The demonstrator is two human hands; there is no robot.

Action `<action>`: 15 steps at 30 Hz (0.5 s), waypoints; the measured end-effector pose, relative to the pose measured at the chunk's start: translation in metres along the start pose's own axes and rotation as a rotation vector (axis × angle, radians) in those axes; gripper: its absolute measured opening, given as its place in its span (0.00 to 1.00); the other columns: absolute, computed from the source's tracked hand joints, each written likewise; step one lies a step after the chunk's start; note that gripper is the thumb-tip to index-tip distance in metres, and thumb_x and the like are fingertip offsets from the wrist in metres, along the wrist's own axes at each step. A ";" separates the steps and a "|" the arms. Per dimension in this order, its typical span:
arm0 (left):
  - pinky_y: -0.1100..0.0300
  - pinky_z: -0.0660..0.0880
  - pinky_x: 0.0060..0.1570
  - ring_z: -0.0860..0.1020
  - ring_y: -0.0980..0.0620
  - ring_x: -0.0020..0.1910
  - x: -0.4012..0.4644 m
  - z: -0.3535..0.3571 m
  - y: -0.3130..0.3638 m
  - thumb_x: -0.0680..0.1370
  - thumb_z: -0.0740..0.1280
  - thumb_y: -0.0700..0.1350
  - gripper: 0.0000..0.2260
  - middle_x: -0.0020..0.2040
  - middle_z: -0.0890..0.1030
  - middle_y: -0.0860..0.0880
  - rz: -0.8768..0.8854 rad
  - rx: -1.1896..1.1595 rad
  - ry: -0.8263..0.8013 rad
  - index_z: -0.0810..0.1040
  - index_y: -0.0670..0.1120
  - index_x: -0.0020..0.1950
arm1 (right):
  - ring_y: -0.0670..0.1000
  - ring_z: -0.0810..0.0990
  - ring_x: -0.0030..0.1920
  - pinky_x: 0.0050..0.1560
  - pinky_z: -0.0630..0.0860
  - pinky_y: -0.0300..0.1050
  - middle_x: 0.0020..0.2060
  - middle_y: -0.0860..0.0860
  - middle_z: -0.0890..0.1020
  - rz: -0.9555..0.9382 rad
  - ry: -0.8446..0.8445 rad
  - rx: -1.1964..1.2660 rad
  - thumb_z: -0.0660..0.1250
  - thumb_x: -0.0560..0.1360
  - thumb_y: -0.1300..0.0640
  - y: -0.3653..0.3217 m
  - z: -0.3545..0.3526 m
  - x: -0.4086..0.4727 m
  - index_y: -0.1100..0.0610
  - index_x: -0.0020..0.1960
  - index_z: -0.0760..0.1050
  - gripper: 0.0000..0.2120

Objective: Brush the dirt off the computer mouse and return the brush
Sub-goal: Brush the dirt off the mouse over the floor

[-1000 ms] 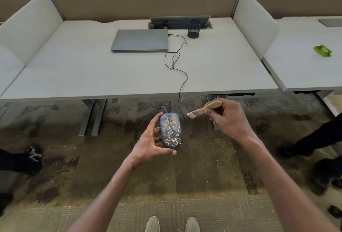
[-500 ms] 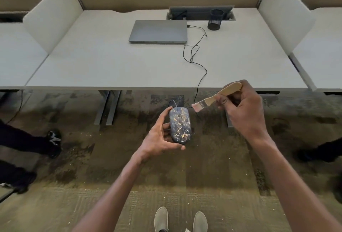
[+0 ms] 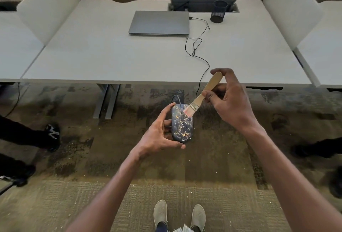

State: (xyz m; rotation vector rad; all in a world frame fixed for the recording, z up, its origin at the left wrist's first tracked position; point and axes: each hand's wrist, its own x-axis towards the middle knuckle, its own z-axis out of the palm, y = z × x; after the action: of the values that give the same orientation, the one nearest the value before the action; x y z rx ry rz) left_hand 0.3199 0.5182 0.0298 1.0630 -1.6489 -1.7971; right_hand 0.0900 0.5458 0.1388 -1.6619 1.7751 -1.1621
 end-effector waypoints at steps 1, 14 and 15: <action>0.51 0.81 0.60 0.83 0.48 0.63 0.000 0.000 -0.001 0.63 0.83 0.29 0.56 0.63 0.83 0.45 0.002 -0.005 -0.007 0.59 0.69 0.76 | 0.49 0.86 0.39 0.46 0.84 0.51 0.39 0.48 0.87 0.005 -0.003 -0.013 0.74 0.76 0.60 0.001 0.001 0.000 0.51 0.67 0.67 0.24; 0.42 0.79 0.63 0.83 0.45 0.63 0.005 -0.002 -0.004 0.63 0.83 0.29 0.58 0.63 0.84 0.42 -0.013 0.003 -0.048 0.57 0.66 0.79 | 0.46 0.86 0.40 0.48 0.83 0.45 0.40 0.48 0.87 0.032 0.075 -0.045 0.74 0.76 0.59 0.003 0.001 0.012 0.51 0.69 0.67 0.25; 0.41 0.79 0.63 0.83 0.45 0.63 0.006 -0.001 -0.004 0.63 0.83 0.29 0.58 0.63 0.84 0.42 -0.011 0.005 -0.052 0.57 0.66 0.79 | 0.44 0.86 0.39 0.47 0.83 0.42 0.40 0.48 0.87 0.025 0.068 -0.048 0.74 0.76 0.59 0.002 0.003 0.013 0.52 0.70 0.67 0.25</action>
State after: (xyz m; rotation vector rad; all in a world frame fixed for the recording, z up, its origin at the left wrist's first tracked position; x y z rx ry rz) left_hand 0.3175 0.5134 0.0247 1.0374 -1.6812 -1.8429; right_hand 0.0885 0.5323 0.1385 -1.6406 1.8740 -1.1870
